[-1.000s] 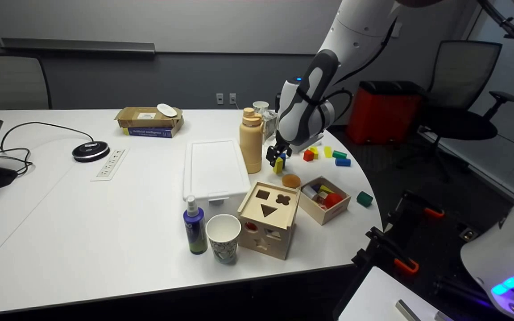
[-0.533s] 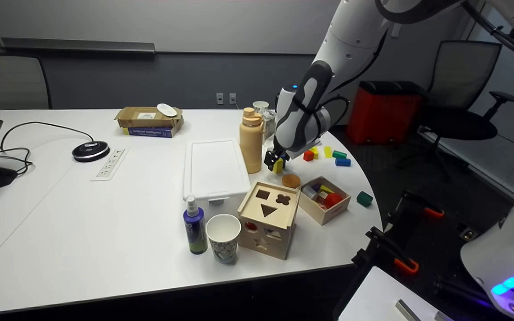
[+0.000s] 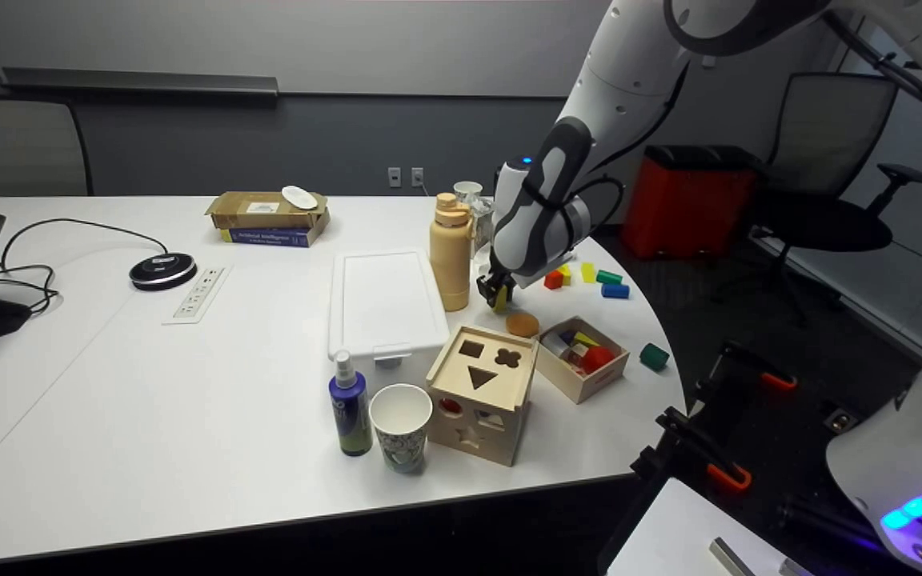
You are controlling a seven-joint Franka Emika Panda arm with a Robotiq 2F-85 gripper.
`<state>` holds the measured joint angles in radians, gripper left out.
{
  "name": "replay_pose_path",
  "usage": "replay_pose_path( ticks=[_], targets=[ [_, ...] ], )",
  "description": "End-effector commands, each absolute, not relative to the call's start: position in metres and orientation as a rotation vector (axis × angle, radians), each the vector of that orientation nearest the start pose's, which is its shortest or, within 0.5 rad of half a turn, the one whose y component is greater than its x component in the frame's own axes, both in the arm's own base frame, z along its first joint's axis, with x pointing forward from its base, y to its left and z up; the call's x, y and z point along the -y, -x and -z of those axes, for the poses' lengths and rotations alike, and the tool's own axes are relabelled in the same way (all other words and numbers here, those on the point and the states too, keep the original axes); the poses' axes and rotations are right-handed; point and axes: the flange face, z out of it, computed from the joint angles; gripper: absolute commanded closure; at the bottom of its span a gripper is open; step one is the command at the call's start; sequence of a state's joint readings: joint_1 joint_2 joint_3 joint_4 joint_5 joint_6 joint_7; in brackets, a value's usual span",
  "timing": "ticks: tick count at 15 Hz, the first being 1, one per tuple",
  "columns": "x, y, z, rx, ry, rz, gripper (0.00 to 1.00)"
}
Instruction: Put the left yellow block in the toy box
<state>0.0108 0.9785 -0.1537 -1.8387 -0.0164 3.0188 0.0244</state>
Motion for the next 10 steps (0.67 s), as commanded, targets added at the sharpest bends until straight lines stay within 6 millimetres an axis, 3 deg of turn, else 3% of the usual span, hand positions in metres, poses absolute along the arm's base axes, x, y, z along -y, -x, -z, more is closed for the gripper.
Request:
replay_pose_path(
  ticks=[1, 2, 3, 7, 10],
  targets=[
    [0.085, -0.619, -0.024, -0.148, 3.265, 0.342, 0.80],
    [0.085, -0.620, -0.024, -0.147, 3.265, 0.343, 0.89],
    [0.085, -0.620, -0.024, -0.144, 3.266, 0.343, 0.92],
    [0.083, -0.618, -0.031, -0.141, 3.263, 0.315, 0.92],
    [0.077, -0.605, -0.052, -0.141, 3.270, 0.272, 0.92]
  ],
)
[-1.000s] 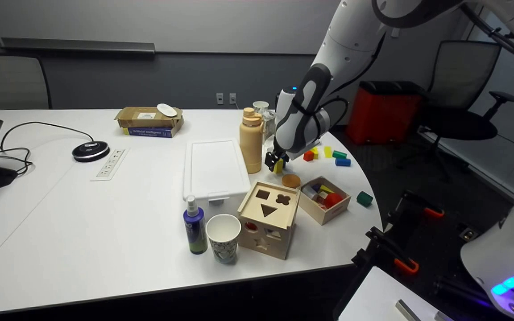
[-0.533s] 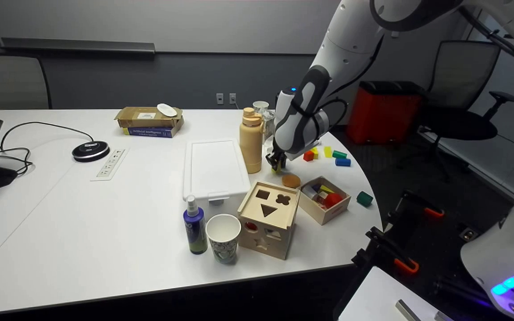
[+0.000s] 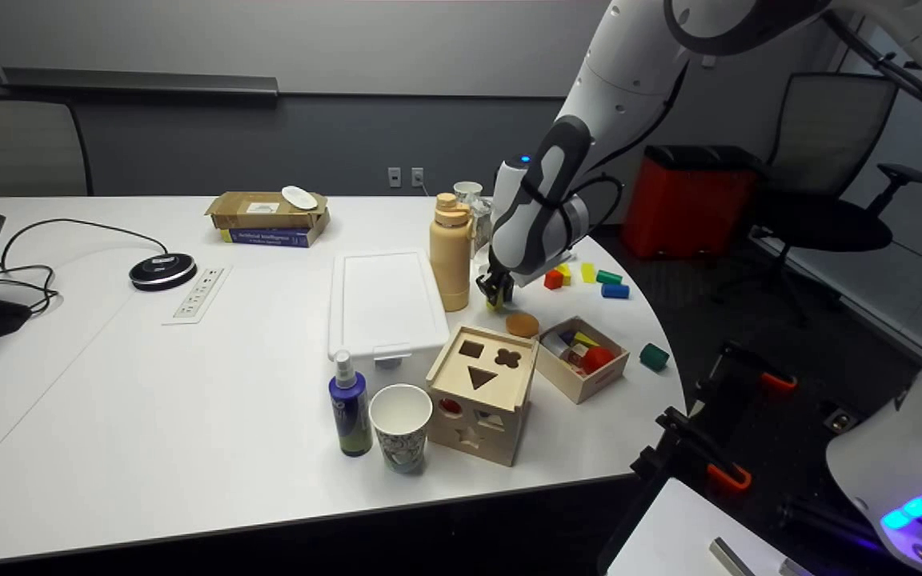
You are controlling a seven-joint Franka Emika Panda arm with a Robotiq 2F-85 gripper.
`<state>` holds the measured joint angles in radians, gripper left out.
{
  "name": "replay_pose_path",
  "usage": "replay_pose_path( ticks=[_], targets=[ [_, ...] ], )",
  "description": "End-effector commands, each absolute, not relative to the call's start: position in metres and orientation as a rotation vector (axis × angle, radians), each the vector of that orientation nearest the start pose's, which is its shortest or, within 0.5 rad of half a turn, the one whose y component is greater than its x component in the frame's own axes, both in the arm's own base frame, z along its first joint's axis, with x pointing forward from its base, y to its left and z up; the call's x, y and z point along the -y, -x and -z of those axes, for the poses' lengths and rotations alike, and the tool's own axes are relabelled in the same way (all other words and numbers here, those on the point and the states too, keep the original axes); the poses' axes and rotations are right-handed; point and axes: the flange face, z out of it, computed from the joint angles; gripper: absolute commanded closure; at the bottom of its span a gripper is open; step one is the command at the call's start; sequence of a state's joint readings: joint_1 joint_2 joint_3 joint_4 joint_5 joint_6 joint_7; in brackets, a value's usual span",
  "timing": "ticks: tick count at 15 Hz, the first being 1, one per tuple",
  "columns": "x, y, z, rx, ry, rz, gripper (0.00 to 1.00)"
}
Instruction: Put the left yellow block in the toy box
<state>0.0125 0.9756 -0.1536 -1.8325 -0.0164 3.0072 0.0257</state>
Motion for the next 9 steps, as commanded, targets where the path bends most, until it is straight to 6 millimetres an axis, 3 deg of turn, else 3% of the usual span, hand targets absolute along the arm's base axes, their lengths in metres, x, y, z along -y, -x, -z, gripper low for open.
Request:
replay_pose_path(
  ticks=[1, 4, 9],
  targets=[
    [0.078, -0.599, -0.059, -0.157, 3.282, 0.249, 0.92],
    [0.072, -0.573, -0.086, -0.118, 3.292, 0.150, 0.92],
    [0.040, -0.523, -0.146, 0.061, 3.265, 0.013, 0.92]
  ],
)
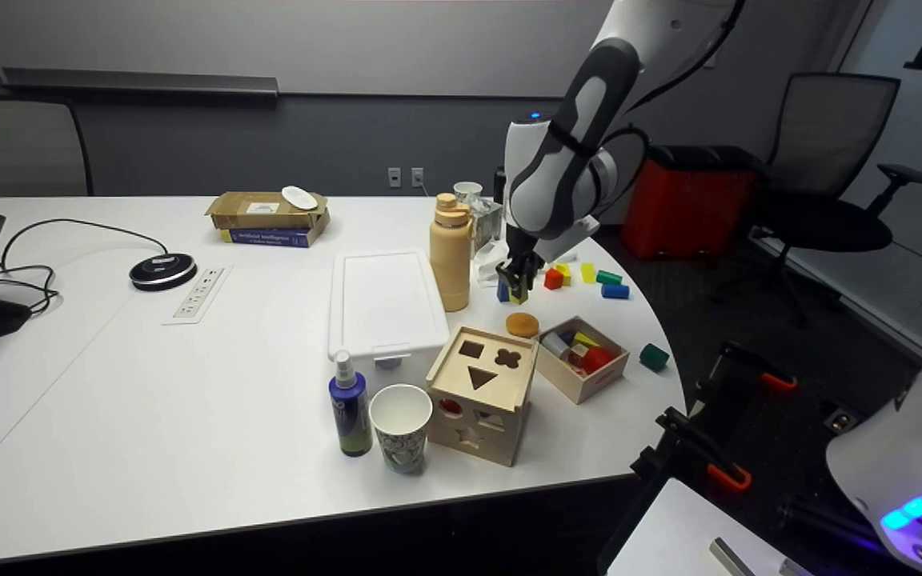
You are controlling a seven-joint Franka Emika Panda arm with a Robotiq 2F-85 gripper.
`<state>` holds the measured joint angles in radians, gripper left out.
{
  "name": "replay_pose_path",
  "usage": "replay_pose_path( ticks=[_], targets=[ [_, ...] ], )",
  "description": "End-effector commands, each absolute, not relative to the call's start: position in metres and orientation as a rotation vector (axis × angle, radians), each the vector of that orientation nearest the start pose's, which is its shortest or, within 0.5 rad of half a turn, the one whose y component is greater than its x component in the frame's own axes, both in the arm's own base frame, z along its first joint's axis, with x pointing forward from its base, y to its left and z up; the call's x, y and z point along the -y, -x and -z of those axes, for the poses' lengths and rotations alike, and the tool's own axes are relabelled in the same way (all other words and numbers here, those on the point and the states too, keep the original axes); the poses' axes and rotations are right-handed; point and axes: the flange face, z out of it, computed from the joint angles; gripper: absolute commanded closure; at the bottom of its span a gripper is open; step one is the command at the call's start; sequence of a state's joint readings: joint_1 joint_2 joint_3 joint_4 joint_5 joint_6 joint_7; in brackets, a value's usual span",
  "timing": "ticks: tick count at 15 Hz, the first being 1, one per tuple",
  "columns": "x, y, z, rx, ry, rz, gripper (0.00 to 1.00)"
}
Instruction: Put the left yellow block in the toy box
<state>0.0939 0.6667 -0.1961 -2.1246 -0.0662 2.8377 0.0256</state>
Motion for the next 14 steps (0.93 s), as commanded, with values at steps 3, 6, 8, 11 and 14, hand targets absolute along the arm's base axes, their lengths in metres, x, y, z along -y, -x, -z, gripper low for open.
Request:
replay_pose_path(
  ticks=[3, 6, 8, 11, 14],
  targets=[
    [0.012, -0.493, -0.185, 0.248, 3.224, 0.016, 0.92],
    [-0.022, -0.458, -0.217, 0.469, 3.166, 0.009, 0.92],
    [-0.043, -0.441, -0.227, 0.610, 3.127, 0.014, 0.92],
    [-0.066, -0.424, -0.230, 0.780, 3.069, 0.023, 0.92],
    [-0.076, -0.419, -0.218, 0.870, 3.026, 0.012, 0.92]
  ],
)
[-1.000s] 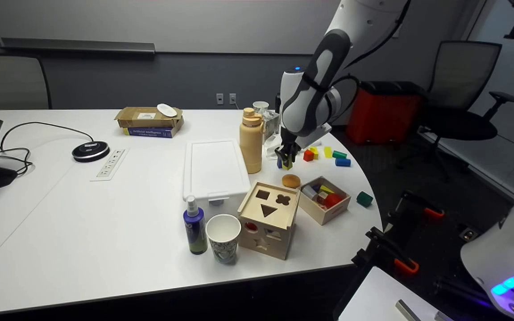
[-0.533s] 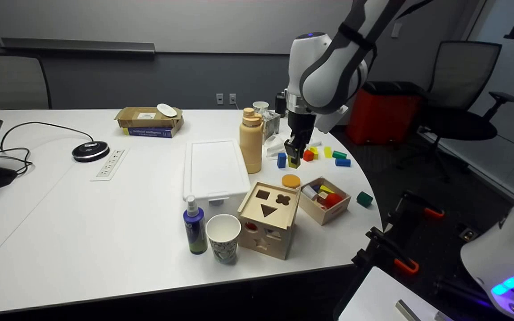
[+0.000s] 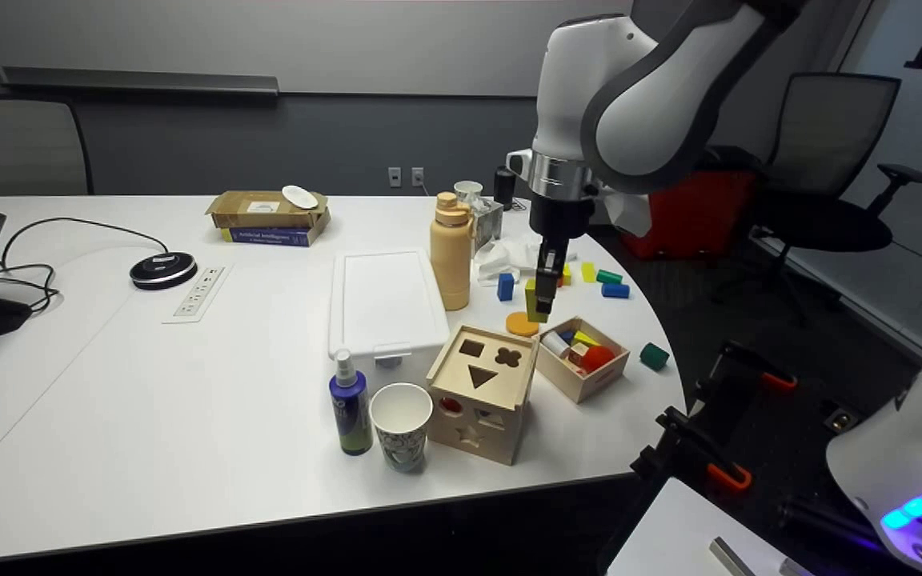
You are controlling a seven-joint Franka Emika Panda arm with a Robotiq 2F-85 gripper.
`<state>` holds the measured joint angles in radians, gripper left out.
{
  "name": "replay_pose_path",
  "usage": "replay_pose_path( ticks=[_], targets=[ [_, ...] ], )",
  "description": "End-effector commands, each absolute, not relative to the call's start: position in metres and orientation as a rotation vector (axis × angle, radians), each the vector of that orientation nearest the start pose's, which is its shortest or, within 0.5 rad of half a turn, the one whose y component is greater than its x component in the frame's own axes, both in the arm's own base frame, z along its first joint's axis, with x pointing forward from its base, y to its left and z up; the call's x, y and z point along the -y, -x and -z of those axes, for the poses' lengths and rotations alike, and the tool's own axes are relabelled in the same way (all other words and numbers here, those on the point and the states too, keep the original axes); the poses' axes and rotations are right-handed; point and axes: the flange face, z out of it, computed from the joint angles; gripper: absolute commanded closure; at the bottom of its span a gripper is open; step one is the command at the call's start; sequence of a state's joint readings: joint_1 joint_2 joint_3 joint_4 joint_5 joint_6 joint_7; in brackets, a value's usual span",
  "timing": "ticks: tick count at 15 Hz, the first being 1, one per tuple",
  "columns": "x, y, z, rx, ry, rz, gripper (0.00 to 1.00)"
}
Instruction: Put the left yellow block in the toy box
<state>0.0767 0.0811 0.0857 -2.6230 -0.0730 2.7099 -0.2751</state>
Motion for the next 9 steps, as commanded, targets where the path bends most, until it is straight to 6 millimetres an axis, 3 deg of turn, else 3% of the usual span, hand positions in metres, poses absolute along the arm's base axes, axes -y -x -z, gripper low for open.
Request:
replay_pose_path(
  ticks=[1, 9],
  targets=[
    [-0.077, -0.420, -0.215, 0.883, 3.017, 0.009, 0.92],
    [-0.089, -0.436, -0.193, 0.877, 2.957, 0.074, 0.92]
  ],
)
